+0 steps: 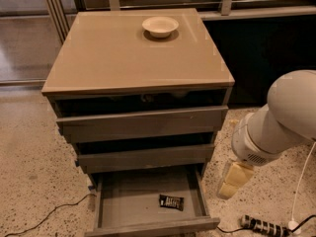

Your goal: Pick rxbar chocolate from bottom drawer and place on counter

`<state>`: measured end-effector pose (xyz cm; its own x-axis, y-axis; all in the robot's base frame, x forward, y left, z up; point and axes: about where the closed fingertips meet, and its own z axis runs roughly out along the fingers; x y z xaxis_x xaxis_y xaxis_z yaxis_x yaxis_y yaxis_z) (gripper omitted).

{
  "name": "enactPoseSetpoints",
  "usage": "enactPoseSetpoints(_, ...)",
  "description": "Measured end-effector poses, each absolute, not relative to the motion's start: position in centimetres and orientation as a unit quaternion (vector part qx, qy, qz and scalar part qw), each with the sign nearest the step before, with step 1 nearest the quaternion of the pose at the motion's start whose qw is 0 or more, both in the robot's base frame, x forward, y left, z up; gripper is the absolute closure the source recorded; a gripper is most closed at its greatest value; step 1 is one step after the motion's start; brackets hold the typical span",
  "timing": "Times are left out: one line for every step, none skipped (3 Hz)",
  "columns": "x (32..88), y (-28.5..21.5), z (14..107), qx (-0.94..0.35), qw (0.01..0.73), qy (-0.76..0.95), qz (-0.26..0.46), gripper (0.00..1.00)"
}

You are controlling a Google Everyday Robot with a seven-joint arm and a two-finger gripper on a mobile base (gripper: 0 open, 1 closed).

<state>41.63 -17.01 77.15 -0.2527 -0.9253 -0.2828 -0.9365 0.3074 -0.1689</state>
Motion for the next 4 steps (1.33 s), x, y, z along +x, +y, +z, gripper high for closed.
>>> enactPoseSetpoints(42.4, -15.4, 73.4, -0.603, 0.167, 0.78, 0.028, 0.0)
enactPoseSetpoints(43.7, -13.6, 70.2, -0.62, 0.182, 0.762, 0.044, 0.0)
enactPoseSetpoints(44.7, -12.3, 68.0, -0.632, 0.193, 0.748, 0.057, 0.0)
enactPoseSetpoints(45.8, -11.1, 64.9, -0.644, 0.199, 0.735, 0.066, 0.0)
